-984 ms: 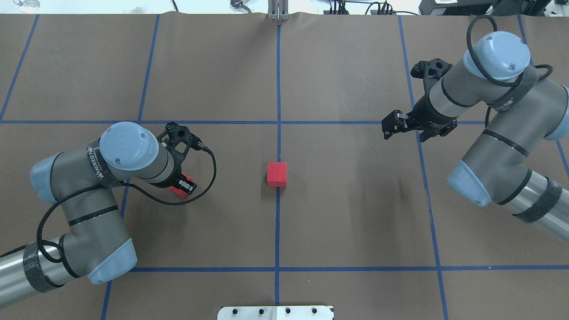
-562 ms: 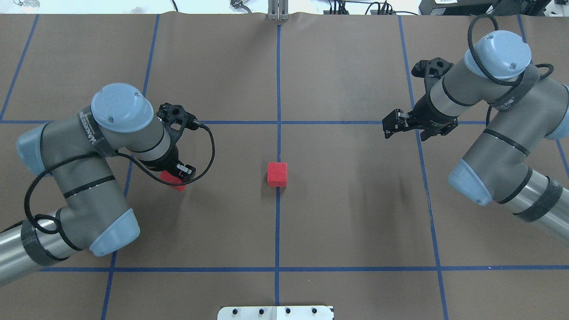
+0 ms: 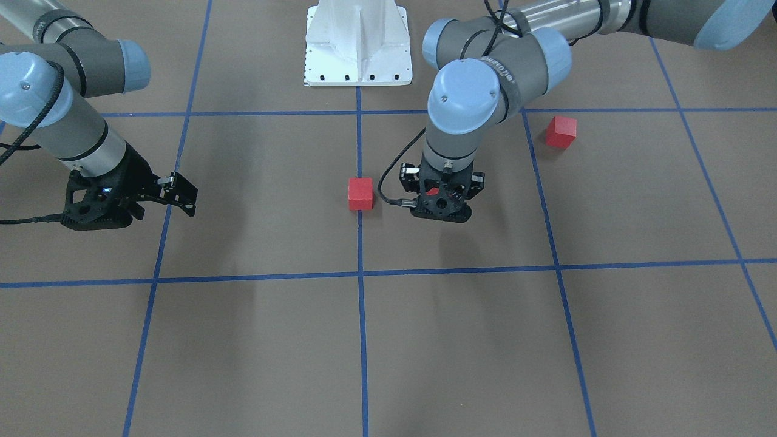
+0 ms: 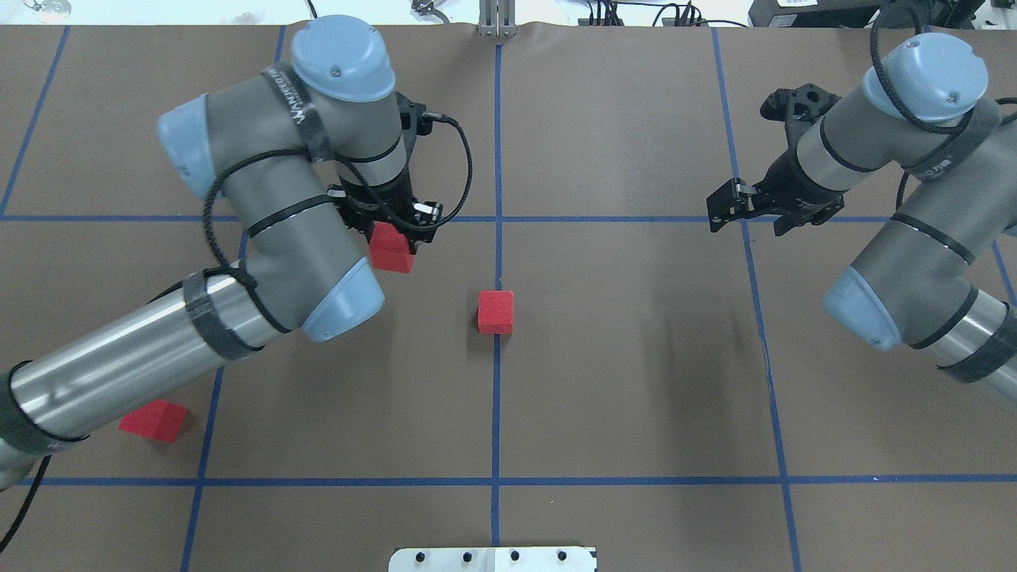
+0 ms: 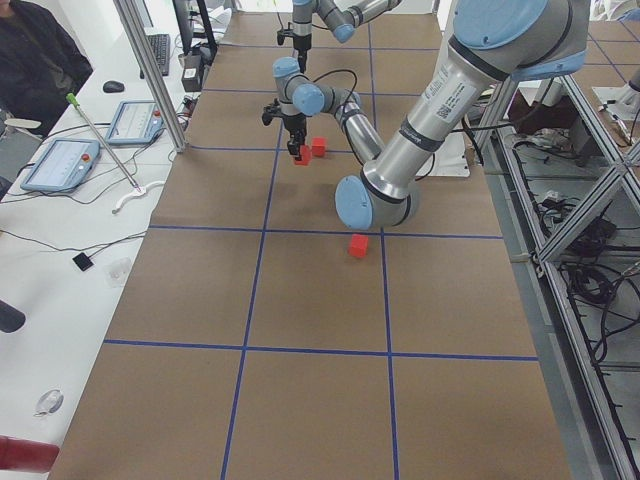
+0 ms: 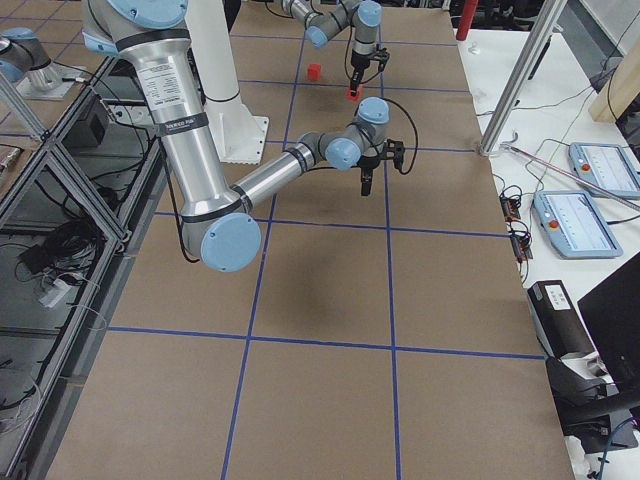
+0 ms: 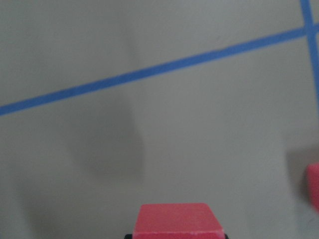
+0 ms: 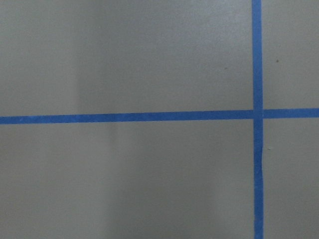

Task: Form red blocks into L shape at center
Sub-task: 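Carry the red cube with the left gripper beside the center cube, farther from the robot, then lower the red cube with the left gripper against the center cube and release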

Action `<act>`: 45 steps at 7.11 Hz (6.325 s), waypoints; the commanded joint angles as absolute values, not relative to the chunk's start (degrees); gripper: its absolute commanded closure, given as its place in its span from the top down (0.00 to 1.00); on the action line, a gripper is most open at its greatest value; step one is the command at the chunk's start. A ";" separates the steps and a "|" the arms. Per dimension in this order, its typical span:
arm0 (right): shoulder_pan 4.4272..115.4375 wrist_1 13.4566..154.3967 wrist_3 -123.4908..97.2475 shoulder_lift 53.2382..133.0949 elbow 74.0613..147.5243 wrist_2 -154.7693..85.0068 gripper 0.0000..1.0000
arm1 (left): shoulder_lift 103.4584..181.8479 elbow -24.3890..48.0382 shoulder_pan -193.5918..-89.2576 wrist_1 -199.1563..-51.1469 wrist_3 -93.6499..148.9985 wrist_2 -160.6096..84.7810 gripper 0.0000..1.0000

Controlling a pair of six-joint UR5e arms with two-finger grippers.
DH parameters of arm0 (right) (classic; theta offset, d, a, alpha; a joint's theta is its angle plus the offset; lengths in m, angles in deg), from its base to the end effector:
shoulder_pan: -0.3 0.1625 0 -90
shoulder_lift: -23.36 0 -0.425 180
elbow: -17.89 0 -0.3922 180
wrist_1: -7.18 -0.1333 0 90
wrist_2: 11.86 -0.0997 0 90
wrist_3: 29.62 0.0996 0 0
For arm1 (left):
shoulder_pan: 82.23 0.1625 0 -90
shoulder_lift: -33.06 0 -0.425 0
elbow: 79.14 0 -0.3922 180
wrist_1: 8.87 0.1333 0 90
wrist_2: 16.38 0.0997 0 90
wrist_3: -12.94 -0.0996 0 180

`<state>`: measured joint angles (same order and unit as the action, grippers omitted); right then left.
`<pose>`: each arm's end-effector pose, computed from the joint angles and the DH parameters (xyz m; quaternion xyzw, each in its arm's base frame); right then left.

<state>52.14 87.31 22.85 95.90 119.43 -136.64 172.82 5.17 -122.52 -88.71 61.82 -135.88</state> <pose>-0.3103 -0.5186 0.3789 0.0229 -0.4240 0.0134 0.9053 0.5079 -0.5411 0.1806 -0.0007 0.3726 0.0809 0.9245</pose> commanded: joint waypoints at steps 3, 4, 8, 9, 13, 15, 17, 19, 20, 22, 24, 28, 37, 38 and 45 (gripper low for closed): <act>54.00 87.42 18.72 97.36 119.40 -136.75 0.99 | 183.44 -13.31 -119.33 -102.30 74.70 -135.74 0.00; 53.91 87.42 18.72 97.36 119.40 -136.66 0.99 | 183.61 -13.23 -117.93 -102.30 76.82 -135.56 0.00; 53.83 87.42 18.72 97.36 119.05 -136.66 0.99 | 183.97 -13.32 -115.46 -102.30 77.81 -131.44 0.00; 53.83 87.42 18.72 97.36 119.05 -136.66 0.99 | 183.71 -13.14 -115.45 -102.21 77.81 -131.43 0.00; 53.83 87.34 18.72 97.27 118.96 -136.66 0.99 | 182.30 -12.26 -115.36 -102.21 78.07 -131.43 0.00; 53.83 87.34 18.72 97.36 118.96 -136.66 0.99 | 181.33 -11.47 -115.36 -102.12 78.33 -131.52 0.00; 53.83 87.42 18.72 97.36 118.96 -136.66 0.99 | 181.33 -11.21 -115.28 -102.12 78.51 -131.52 0.00; 53.83 87.34 18.72 97.36 118.96 -136.66 0.99 | 181.33 -11.12 -115.19 -102.21 80.16 -131.60 0.00; 53.83 87.34 18.72 97.36 118.96 -136.66 0.99 | 181.24 -11.12 -114.93 -102.21 80.35 -131.61 0.00; 53.83 87.34 18.72 97.36 118.96 -136.66 0.99 | 181.24 -10.59 -114.75 -102.21 80.36 -131.52 0.00; 53.83 87.42 18.72 97.36 118.96 -136.66 0.99 | 181.07 -10.24 -114.66 -102.21 80.36 -131.52 0.00; 53.83 87.34 18.72 97.36 118.96 -136.66 0.99 | 178.78 -8.04 -114.14 -102.21 80.36 -131.61 0.00; 53.83 87.34 18.72 97.36 118.96 -136.66 0.99 | 178.78 -7.69 -113.34 -102.21 80.18 -131.52 0.00; 53.83 87.34 18.72 97.36 118.96 -136.66 0.99 | 178.78 -7.69 -113.34 -102.21 80.18 -131.52 0.00; 53.83 87.34 18.72 97.27 118.96 -136.66 0.99 | 174.60 0.26 -114.04 -102.04 79.30 -131.78 1.00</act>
